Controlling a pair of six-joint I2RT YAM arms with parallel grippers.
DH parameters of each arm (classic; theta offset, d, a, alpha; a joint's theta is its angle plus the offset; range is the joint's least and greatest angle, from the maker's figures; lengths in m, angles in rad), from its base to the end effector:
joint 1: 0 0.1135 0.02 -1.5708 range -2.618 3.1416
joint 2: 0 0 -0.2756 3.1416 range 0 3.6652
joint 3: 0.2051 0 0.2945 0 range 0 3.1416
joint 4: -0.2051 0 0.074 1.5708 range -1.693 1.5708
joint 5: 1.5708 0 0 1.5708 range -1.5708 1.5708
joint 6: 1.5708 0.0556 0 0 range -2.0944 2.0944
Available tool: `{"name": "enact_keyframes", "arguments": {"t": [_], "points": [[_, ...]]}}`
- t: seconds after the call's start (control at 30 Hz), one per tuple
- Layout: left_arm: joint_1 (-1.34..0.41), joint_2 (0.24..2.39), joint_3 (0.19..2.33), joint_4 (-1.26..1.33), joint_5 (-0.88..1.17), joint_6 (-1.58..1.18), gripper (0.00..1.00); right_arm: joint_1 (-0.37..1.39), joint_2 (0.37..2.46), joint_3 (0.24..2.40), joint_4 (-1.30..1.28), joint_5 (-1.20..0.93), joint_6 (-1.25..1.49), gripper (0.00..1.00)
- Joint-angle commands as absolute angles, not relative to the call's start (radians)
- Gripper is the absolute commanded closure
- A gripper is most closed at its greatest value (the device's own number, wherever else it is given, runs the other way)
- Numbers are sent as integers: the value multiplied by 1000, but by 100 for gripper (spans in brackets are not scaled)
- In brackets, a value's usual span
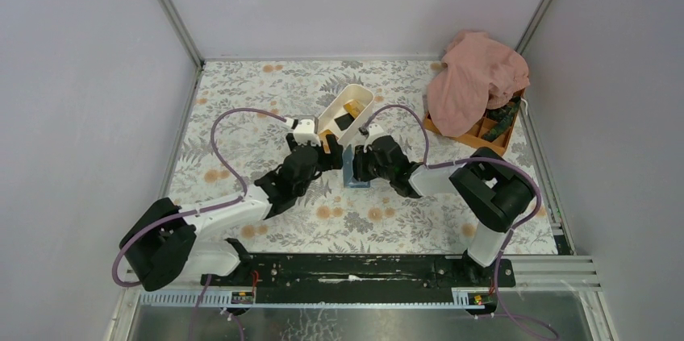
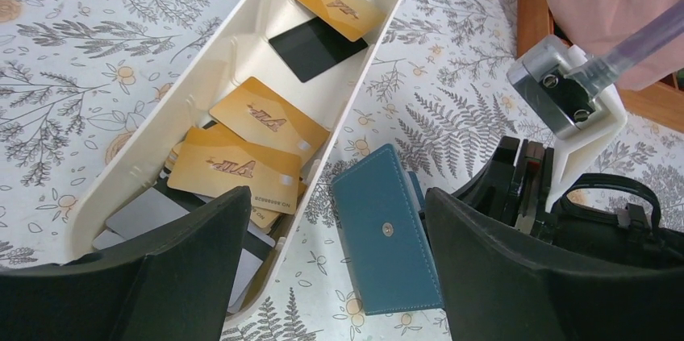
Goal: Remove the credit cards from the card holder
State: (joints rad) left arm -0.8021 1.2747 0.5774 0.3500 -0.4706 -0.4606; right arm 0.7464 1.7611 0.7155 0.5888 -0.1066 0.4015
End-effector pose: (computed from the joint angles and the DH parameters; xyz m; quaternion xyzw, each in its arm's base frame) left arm 0.2373 -0.2091 0.1959 0.0033 0.8073 -0.1756 0.5635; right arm 0.2783 0.2655 0.1077 -0.1732 0.8302 0.3246 0.4188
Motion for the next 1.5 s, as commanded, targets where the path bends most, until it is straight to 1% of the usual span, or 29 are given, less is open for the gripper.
{"name": "enact_keyframes", "arguments": {"t": [0.0, 0.23, 0.37, 0.63, 0.93, 1.1, 1.23, 1.33, 1.47], "points": [[-798, 1241, 548, 454, -538, -475, 14, 755, 1779, 715, 584, -103, 412, 78], [-798, 1250, 549, 453, -552, -481, 14, 756, 1705, 683, 571, -83, 414, 79], [-798, 1251, 549, 453, -553, -481, 14, 756, 1635, 662, 579, -134, 431, 79], [-798, 1248, 551, 447, -560, -484, 15, 779, 1574, 701, 542, -162, 418, 78], [-799, 1135, 486, 483, -623, -497, 17, 842, 1684, 780, 539, -157, 415, 77], [-799, 1119, 475, 492, -633, -494, 17, 892, 1762, 832, 540, -134, 428, 77], [-799, 1121, 477, 491, -633, -494, 18, 895, 1812, 807, 577, -121, 466, 77], [-801, 1124, 478, 488, -633, -494, 18, 895, 1806, 764, 589, -93, 481, 78], [-800, 1131, 480, 488, -627, -495, 18, 896, 1717, 688, 543, -26, 476, 79]]}}
